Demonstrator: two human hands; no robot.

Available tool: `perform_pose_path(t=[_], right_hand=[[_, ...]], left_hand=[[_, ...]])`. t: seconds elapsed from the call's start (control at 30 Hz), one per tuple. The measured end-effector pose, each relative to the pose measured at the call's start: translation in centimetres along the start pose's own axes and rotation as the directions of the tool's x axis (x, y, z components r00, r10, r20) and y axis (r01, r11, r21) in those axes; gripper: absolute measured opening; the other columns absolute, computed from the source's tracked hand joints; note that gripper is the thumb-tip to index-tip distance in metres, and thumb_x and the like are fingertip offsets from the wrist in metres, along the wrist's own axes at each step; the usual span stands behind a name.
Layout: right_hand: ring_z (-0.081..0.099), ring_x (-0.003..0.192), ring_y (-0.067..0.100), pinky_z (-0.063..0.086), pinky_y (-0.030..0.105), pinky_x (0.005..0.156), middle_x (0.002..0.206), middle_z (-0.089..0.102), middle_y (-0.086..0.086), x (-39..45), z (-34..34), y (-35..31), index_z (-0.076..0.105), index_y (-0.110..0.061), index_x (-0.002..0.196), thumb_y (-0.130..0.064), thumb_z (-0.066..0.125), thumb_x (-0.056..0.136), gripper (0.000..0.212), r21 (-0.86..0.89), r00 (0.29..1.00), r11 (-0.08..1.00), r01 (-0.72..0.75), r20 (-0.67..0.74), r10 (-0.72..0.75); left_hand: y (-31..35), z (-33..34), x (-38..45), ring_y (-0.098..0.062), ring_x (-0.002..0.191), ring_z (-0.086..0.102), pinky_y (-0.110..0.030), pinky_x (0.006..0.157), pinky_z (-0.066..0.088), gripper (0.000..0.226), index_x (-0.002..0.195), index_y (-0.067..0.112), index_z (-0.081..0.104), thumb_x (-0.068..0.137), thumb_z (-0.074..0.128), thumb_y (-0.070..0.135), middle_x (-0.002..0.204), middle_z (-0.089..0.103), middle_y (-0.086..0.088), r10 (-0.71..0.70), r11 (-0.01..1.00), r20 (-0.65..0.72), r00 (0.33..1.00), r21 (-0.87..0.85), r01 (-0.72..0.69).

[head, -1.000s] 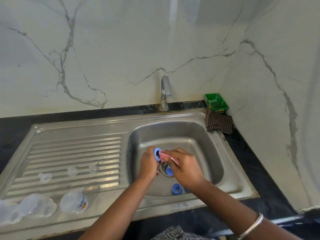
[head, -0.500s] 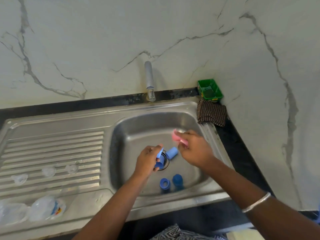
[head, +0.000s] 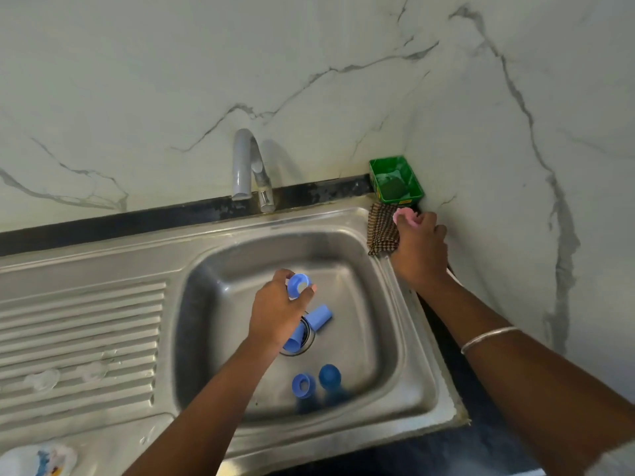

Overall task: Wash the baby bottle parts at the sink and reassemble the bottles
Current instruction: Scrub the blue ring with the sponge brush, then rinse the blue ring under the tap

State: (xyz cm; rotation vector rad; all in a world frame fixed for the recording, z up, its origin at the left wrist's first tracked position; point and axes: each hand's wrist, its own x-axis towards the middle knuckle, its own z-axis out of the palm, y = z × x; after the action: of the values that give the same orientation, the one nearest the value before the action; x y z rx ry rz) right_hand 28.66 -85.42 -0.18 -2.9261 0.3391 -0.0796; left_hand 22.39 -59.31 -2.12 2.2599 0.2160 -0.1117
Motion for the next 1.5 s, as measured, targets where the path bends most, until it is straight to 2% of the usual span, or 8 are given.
perform_pose_path(t=[0.37,0.53,0.63,0.73,0.97,1.2,1.3,1.5], right_hand=[[0.042,0.121,0.045,0.041,0.054,0.101,0.138,0.035,0.02,0.6,1.2,0.1,0.035,-0.024,0.149,-0.038,0.07,0.078,0.081,-0.01,0.992,0.998,-0.069,0.101,0.07],[0.043,0.117,0.04,0.038,0.051,0.093,0.133,0.045,0.017,0.2,0.8,-3.5,0.054,-0.023,0.132,-0.03,0.07,0.067,0.067,-0.108,0.994,0.993,0.053,-0.094,-0.064],[0.046,0.119,0.038,0.043,0.046,0.095,0.137,0.045,0.017,0.7,1.1,-7.0,0.052,-0.022,0.14,-0.023,0.062,0.081,0.059,0.127,0.976,0.968,0.218,-0.018,-0.217],[0.055,0.116,0.029,0.048,0.043,0.1,0.133,0.053,0.012,1.7,1.6,-11.0,0.047,-0.022,0.145,-0.022,0.058,0.096,0.051,0.519,0.94,0.834,0.188,0.151,-0.306],[0.058,0.101,0.01,0.041,0.017,0.081,0.112,0.066,-0.006,5.1,2.5,-18.1,0.059,-0.024,0.133,-0.036,0.05,0.103,0.034,0.754,0.906,0.641,0.143,0.161,-0.392],[0.06,0.099,0.016,0.054,0.037,0.087,0.108,0.057,-0.011,7.3,4.1,-21.5,0.056,-0.028,0.131,-0.048,0.03,0.105,0.042,0.759,0.87,0.651,0.025,0.304,-0.388],[0.064,0.098,0.025,0.054,0.049,0.094,0.098,0.061,-0.005,7.9,4.4,-22.4,0.059,-0.029,0.11,-0.04,0.034,0.106,0.028,0.745,0.856,0.666,-0.036,0.367,-0.364],[0.063,0.095,0.037,0.052,0.052,0.093,0.093,0.064,0.014,8.0,4.4,-22.6,0.058,-0.002,0.109,-0.02,0.042,0.104,0.025,0.672,0.855,0.739,0.045,0.357,-0.376]], left_hand=[[-0.1,1.0,1.3,-0.002,0.076,0.059,-0.011,0.059,0.035,0.035,0.111,0.03,0.058,0.086,0.069,0.053,0.083,0.064,0.013,0.054,0.995,0.021,0.998,0.086,-0.056],[0.0,-0.1,2.1,-0.004,0.081,0.06,-0.011,0.062,0.038,0.027,0.104,0.032,0.058,0.087,0.07,0.049,0.088,0.065,0.015,0.05,0.998,-0.024,0.998,0.035,-0.049],[0.1,-0.9,2.7,-0.003,0.079,0.061,-0.011,0.061,0.037,0.023,0.1,0.034,0.057,0.088,0.067,0.051,0.083,0.063,0.016,0.042,0.999,-0.033,0.999,0.011,-0.042],[-0.1,-1.5,3.4,0.0,0.078,0.06,-0.008,0.06,0.039,0.026,0.101,0.031,0.059,0.087,0.069,0.05,0.083,0.064,0.016,0.053,0.999,-0.047,0.998,-0.007,-0.053],[-0.9,-3.2,5.1,0.008,0.084,0.059,-0.007,0.065,0.043,0.023,0.098,0.036,0.06,0.085,0.071,0.051,0.081,0.065,0.019,0.058,0.995,-0.128,0.99,-0.069,-0.067],[-1.4,-5.0,5.6,0.011,0.085,0.058,-0.002,0.069,0.04,0.026,0.098,0.043,0.057,0.081,0.075,0.052,0.082,0.063,0.023,0.071,0.994,-0.157,0.985,-0.076,-0.084],[-1.9,-5.3,5.8,0.003,0.084,0.061,-0.005,0.069,0.041,0.028,0.102,0.037,0.064,0.08,0.076,0.049,0.087,0.066,0.018,0.077,0.994,-0.158,0.984,-0.069,-0.089],[-2.2,-5.6,6.2,-0.006,0.089,0.065,-0.022,0.082,0.051,0.035,0.11,0.03,0.069,0.079,0.079,0.044,0.094,0.072,0.012,0.091,0.992,-0.146,0.985,-0.068,-0.102]])
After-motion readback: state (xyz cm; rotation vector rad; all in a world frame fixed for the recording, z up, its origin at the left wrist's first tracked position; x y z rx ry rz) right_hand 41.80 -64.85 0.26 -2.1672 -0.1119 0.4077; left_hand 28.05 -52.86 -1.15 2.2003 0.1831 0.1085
